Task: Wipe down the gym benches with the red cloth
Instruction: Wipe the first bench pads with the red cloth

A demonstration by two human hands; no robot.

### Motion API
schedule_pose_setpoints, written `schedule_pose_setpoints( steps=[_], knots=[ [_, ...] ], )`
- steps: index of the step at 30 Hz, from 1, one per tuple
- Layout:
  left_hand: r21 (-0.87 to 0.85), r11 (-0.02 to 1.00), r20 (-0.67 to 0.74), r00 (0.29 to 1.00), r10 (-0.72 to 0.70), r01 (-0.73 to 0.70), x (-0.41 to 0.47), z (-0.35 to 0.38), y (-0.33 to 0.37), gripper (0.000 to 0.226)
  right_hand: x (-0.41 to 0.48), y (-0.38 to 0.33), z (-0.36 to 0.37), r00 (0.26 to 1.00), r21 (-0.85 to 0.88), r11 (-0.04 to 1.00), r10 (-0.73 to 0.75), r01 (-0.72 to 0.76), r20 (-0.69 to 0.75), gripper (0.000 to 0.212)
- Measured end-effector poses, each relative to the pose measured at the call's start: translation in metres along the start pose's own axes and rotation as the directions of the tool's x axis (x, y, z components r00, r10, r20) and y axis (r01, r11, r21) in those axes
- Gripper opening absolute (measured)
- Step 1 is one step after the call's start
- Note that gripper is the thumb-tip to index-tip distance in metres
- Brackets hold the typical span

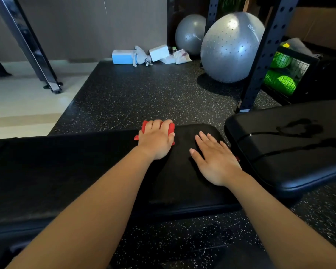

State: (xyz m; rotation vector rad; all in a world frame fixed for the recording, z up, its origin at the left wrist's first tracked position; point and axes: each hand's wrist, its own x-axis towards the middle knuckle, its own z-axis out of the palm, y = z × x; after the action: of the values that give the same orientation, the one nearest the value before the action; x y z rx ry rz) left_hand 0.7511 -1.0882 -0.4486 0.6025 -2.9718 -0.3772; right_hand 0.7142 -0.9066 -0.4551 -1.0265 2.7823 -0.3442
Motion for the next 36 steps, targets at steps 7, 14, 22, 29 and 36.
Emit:
schedule_pose_setpoints(
  steps=[7, 14, 22, 29, 36],
  knots=[
    [0.004, 0.993, -0.085, 0.989, 0.12, -0.12, -0.056, 0.004, -0.008, 0.047, -0.012, -0.002, -0.001, 1.0, 0.008, 1.0, 0.017, -0.017, -0.004, 0.06],
    [0.014, 0.992, -0.062, 0.99, 0.124, -0.123, -0.04, 0.005, -0.008, 0.044, -0.011, -0.002, 0.004, 0.998, 0.036, 0.999, 0.038, -0.037, -0.053, 0.058],
    [-0.002, 0.993, -0.032, 0.993, 0.114, -0.114, 0.016, 0.007, 0.003, 0.043, -0.005, 0.0, 0.005, 0.997, 0.041, 0.998, 0.042, -0.039, -0.065, 0.057],
    [0.001, 0.999, 0.025, 0.998, 0.049, -0.049, 0.034, 0.005, 0.014, 0.045, -0.004, 0.0, 0.004, 0.998, 0.053, 0.998, 0.048, -0.045, -0.05, 0.057],
    [0.005, 0.988, -0.038, 0.987, 0.155, -0.155, -0.01, 0.002, 0.004, 0.044, -0.013, -0.003, 0.003, 0.998, 0.071, 0.997, 0.042, -0.038, -0.044, 0.056]
  ],
)
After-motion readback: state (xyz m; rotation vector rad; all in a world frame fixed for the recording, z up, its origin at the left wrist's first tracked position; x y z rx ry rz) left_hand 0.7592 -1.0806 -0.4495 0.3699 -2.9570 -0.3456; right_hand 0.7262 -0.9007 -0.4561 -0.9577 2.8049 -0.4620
